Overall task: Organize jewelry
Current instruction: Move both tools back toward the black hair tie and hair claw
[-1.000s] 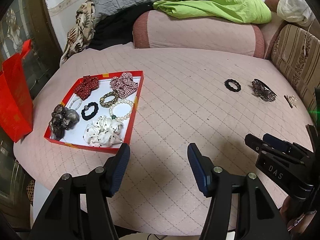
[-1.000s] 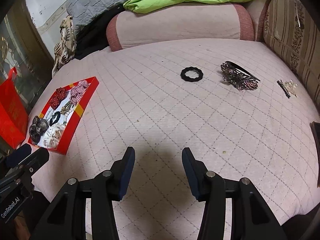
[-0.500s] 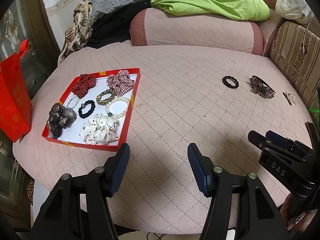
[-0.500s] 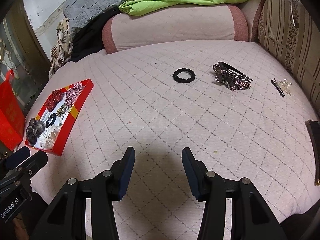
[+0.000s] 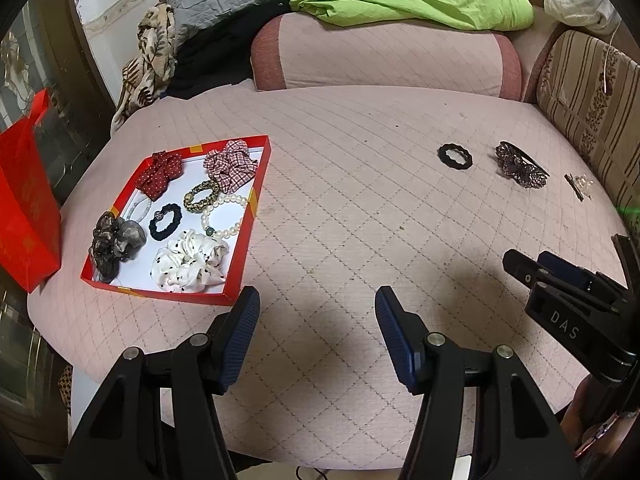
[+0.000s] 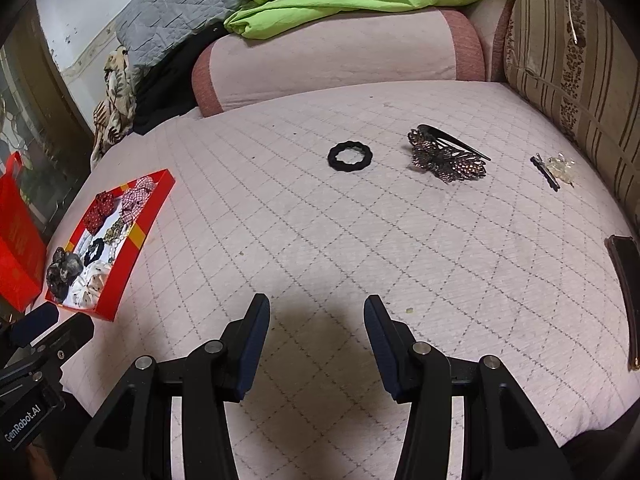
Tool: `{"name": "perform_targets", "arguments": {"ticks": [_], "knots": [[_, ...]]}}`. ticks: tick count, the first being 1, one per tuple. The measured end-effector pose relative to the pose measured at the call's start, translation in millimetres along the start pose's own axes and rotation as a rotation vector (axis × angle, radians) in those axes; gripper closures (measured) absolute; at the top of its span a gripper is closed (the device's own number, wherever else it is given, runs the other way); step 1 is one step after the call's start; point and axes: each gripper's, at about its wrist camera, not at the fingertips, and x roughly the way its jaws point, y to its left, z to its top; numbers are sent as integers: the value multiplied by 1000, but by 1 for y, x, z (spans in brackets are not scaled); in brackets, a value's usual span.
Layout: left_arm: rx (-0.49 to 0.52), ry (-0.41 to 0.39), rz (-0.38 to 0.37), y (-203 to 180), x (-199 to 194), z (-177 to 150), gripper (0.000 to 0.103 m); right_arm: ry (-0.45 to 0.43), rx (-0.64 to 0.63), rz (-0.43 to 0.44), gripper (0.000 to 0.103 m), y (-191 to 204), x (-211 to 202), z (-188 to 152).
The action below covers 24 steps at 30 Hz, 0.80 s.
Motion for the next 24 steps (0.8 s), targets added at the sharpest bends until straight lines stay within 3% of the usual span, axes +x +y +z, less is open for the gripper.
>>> {"name": "perform_targets", "arguments": {"ticks": [24], "knots": [[40,30,-1,-16,11,7,44,3,63,-1,50,-32,6,0]]}}
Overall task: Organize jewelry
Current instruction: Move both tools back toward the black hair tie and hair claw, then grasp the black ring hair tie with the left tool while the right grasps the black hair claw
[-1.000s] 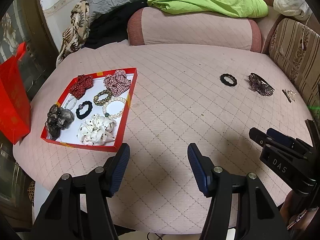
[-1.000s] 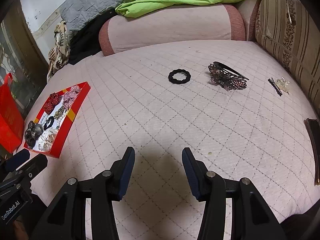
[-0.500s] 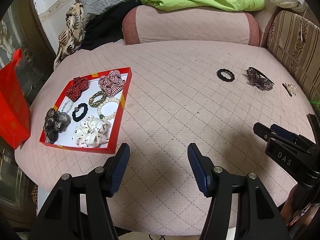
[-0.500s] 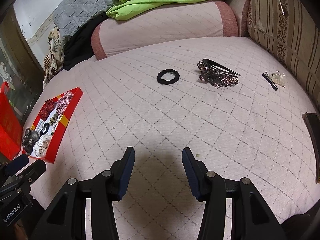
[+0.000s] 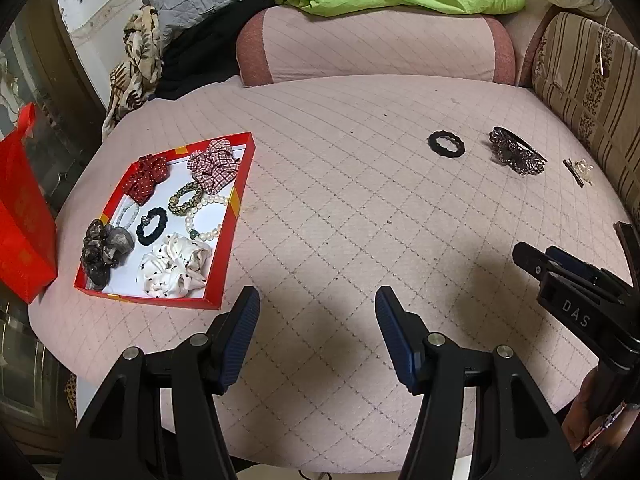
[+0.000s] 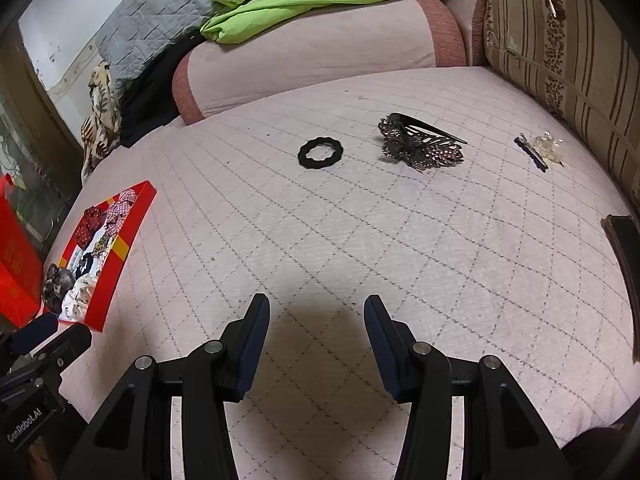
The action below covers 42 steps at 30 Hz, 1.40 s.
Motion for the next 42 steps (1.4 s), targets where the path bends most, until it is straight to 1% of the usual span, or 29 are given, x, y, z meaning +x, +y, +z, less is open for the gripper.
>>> {"name": "perform_targets", "arguments": {"ticks": [4,8,9,10,14,17,19,21,22,25,28,29,30,31,32,34,35,37,40,42], "knots": [[-7,2,-14,1,2,8,44,-5,12,-13,50,-9,-2,1],[-9,-11,-22,1,3,22,44,-13,33,-46,49,-26,-7,2],[-8,-17,-24,1,3,27,44,-13,33,-46,49,-26,-7,2],[-9,-22,-28,0,4,31,44,-14,43,-65,49,-36,-9,4],[-5,-42,-46,-5,5,53,44,-17,55,-98,49,-53,-11,9],[1,-42,-77,-11,11,70,44,-27,61,-122,49,-65,-14,17],[3,-43,-86,-17,17,80,44,-36,68,-131,46,-73,-16,23],[12,-45,-86,-23,23,88,44,-46,75,-138,45,-79,-16,28],[20,-43,-90,-27,28,93,44,-46,75,-138,45,-79,-16,28],[29,-27,-109,-37,40,103,44,-67,70,-143,45,-87,-16,45],[28,0,-151,-48,59,118,44,-93,54,-136,45,-90,-13,65],[29,2,-154,-50,64,122,44,-99,44,-138,45,-91,-11,72],[31,0,-152,-54,70,126,44,-99,44,-138,45,-91,-11,72],[34,-7,-148,-57,76,131,44,-105,25,-143,45,-92,-5,87],[36,-10,-146,-59,80,134,44,-109,18,-145,44,-93,-1,94],[39,-4,-151,-66,96,142,44,-112,15,-145,44,-93,2,99],[37,2,-155,-68,101,145,44,-119,7,-135,44,-94,11,110],[27,17,-168,-73,115,150,44,-119,4,-129,43,-94,15,114],[17,42,-187,-81,136,157,44,-125,0,-93,43,-95,31,126],[16,48,-195,-86,146,161,44,-133,-9,-69,39,-94,37,131]]}}
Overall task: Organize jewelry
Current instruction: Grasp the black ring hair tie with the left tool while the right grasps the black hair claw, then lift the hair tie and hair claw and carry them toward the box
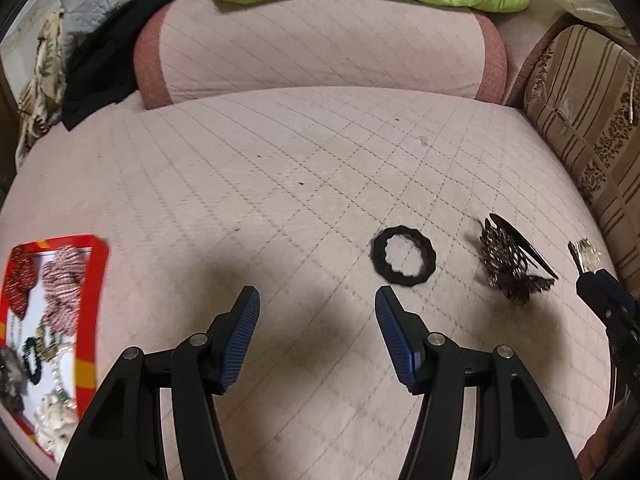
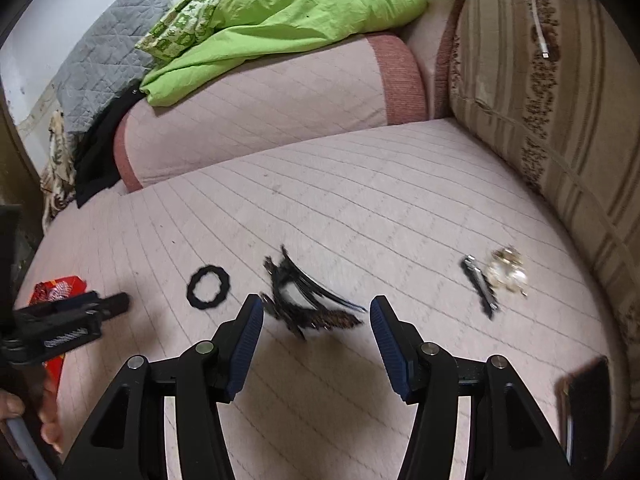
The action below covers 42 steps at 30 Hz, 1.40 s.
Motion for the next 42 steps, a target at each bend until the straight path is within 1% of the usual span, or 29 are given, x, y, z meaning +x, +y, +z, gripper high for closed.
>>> {"name": "perform_targets", "arguments": {"ticks": [1,3,4,6,9,13,16,18,22,23,25,26,27,28,29,30,31,33,38,42], "knots": [[1,4,-4,-2,6,3,44,-10,-12,3,36,2,4,2],[-3,9,-14,-4,15,8,44,-19,-25,0,34,4,8,3],[-9,11,-20,-4,20,10,44,-27,-45,-2,34,6,16,7],[-14,16,-25,-7,30,14,44,-27,-49,-1,34,7,20,8],[-1,36,-43,-13,48,19,44,-18,-60,22,33,6,38,13],[37,50,-56,-24,66,22,44,6,-82,40,25,6,51,11],[51,61,-60,-30,79,23,44,43,-119,38,25,4,70,8],[62,43,-44,-34,81,24,44,55,-125,36,25,2,77,7],[78,35,-36,-39,83,26,44,72,-130,44,25,2,86,6],[76,34,-34,-39,84,26,44,77,-131,48,26,2,88,6],[85,29,-31,-40,84,25,44,82,-131,52,41,3,89,4],[94,28,-30,-41,83,24,46,82,-131,52,46,3,89,4],[101,27,-34,-43,82,23,58,88,-113,68,51,1,90,5],[113,29,-39,-45,80,22,66,88,-113,68,55,1,90,5],[124,31,-40,-47,79,22,84,90,-104,78,57,2,89,4],[132,36,-43,-49,77,22,94,90,-104,82,61,3,88,4],[137,44,-50,-51,75,21,94,92,-106,86,65,4,88,3],[134,42,-63,-51,71,20,94,90,-116,90,69,9,85,3],[142,15,-55,-50,53,14,94,80,-113,107,70,15,79,3],[128,-4,-61,-44,33,10,94,69,-58,145,70,12,69,0]]}}
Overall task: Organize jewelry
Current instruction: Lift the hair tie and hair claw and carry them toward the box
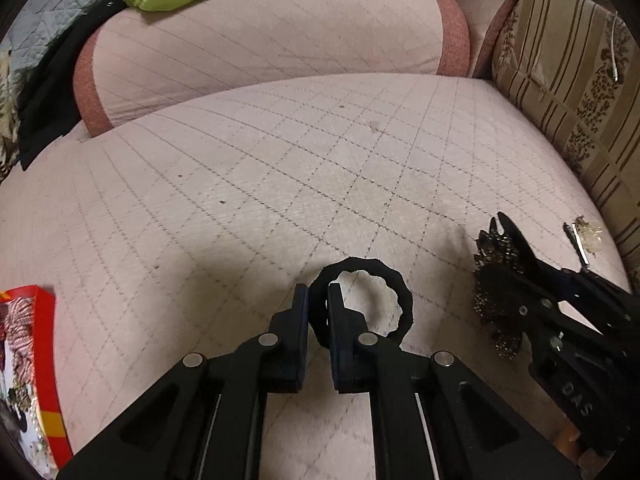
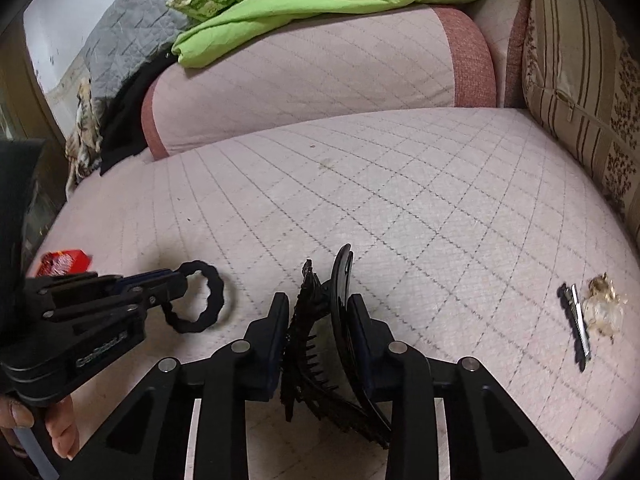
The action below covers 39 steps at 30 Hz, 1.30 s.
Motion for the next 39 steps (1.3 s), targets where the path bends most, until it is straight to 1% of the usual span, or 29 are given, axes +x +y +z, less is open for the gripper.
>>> {"name": "perform_targets", "arguments": {"ticks": [5,12,14,16,17,22,27,31,33,39], "knots": [[-3,-28,-2,5,-29,-14,94,-5,69,32,70,-1,-13,-7],[-32,-50,-8,13,-67,-38,94,-18,76,42,70,15,-35,-18],[-38,-60,1,15,-78,-45,94,-22,78,53,70,27,-50,-29],[-40,-74,9,17,-91,-52,94,-21,79,55,70,29,-54,-33],[-40,-84,16,18,-98,-56,94,-15,79,57,70,38,-63,-42],[-53,-115,33,22,-131,-75,94,-2,87,64,70,53,-84,-65],[-72,-137,47,29,-161,-98,94,-1,76,72,70,70,-106,-81],[-86,-146,70,35,-180,-115,94,-8,64,77,70,80,-118,-85],[-90,-149,78,37,-187,-122,94,-14,47,80,70,92,-129,-88],[-103,-179,111,47,-211,-140,94,-19,10,83,70,113,-144,-95]]}}
